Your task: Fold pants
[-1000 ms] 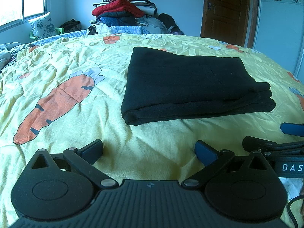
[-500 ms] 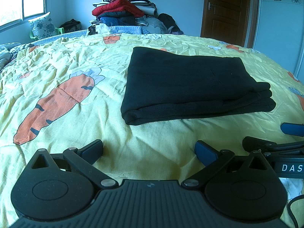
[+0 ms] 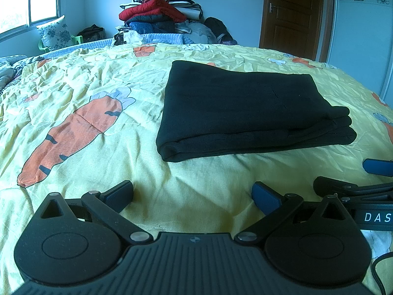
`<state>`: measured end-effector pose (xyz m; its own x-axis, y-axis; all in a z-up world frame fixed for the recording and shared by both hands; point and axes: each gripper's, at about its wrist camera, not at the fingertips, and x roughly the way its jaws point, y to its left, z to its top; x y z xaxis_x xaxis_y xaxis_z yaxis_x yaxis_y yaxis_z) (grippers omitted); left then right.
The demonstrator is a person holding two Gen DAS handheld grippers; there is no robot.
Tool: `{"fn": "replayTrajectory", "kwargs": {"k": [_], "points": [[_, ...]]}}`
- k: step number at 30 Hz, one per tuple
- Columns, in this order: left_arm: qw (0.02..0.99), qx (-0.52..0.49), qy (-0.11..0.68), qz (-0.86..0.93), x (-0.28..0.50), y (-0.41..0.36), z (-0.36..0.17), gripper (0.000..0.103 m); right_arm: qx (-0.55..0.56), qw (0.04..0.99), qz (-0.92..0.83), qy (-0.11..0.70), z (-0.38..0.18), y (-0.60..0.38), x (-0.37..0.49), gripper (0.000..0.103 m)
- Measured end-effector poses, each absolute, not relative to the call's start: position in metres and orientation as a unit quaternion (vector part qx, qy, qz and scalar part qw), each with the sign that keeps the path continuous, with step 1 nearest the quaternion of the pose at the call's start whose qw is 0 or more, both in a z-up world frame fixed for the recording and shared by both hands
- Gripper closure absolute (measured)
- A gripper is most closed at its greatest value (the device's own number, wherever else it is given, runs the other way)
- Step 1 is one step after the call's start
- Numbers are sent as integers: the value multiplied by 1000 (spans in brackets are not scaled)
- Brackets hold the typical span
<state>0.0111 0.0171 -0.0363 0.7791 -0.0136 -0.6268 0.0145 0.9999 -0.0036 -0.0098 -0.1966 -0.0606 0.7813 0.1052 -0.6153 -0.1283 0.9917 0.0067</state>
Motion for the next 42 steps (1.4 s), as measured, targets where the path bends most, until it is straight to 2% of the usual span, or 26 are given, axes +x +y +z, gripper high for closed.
{"fn": "replayTrajectory", "kwargs": {"k": [42], "points": [[944, -16, 330, 15, 16, 19, -35, 0, 4, 946, 51, 321, -60, -200, -8, 0]]}}
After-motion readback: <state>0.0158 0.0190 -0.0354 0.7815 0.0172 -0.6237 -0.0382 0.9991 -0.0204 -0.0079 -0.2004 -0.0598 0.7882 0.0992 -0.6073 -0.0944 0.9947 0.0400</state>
